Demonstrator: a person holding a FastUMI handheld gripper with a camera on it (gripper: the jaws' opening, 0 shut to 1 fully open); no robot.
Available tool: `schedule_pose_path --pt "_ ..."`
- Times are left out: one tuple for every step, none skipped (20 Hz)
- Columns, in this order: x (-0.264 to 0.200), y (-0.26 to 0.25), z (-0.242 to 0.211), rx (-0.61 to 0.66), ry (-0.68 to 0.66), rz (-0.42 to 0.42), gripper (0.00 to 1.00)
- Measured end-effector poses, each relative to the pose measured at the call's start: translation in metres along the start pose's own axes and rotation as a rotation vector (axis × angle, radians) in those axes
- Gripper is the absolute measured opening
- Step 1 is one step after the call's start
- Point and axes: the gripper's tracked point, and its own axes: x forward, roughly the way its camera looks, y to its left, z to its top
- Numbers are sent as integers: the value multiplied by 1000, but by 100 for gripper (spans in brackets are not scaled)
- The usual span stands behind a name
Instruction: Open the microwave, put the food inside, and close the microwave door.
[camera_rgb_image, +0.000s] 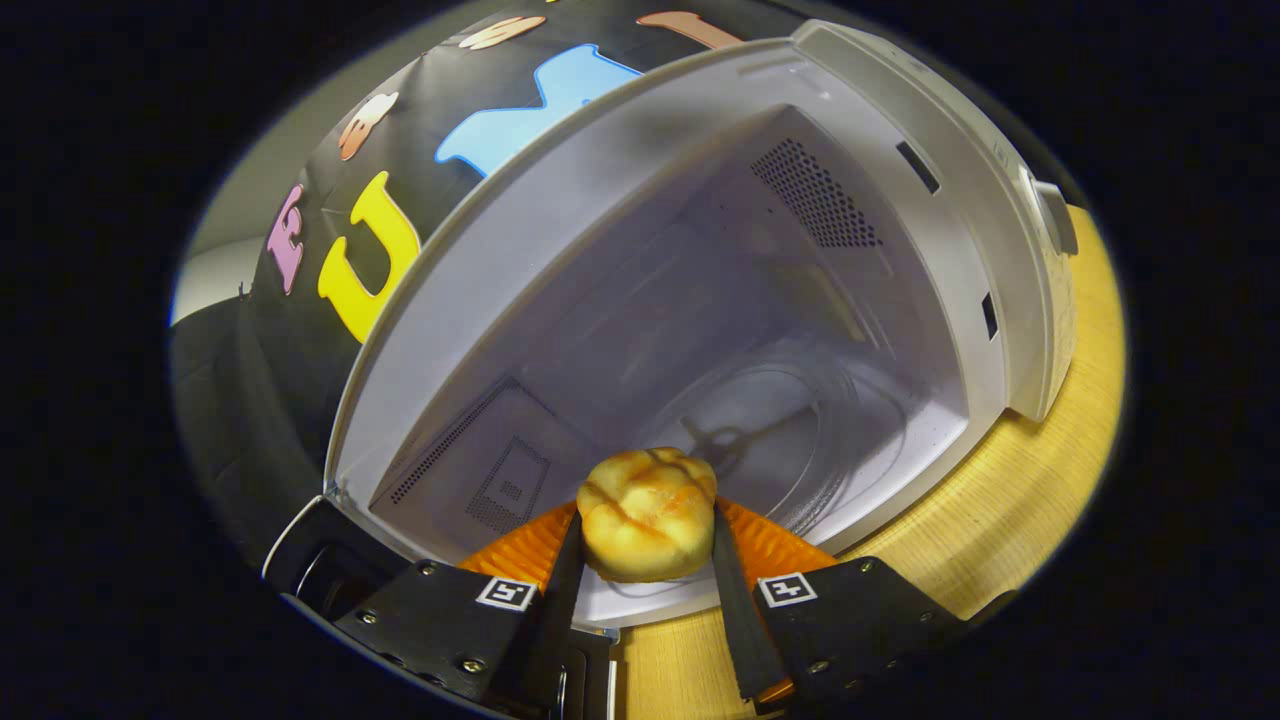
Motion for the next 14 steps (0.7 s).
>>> schedule_pose_path --pt "5 -4 2 3 -10 -10 66" --pt "8 -6 2 6 -22 -17 66" --pt "11 -8 1 15 -17 -20 66" --pt "14 -8 0 35 -17 -19 66" --pt "16 -9 -1 60 -7 -14 74" --pt "17 -5 3 76 -27 -6 77" --pt "15 -7 6 68 -42 -18 84" --pt "16 -11 9 39 -53 -47 89" --pt "14 -13 12 11 -72 -68 96" --pt "12 -12 13 -8 -80 -70 97" --pt "10 -9 13 -15 -77 -62 97" --pt "7 -9 10 -16 -68 -62 97" --pt "4 -8 9 -22 -57 -59 97" --pt "0 -6 7 -39 -52 -52 97"
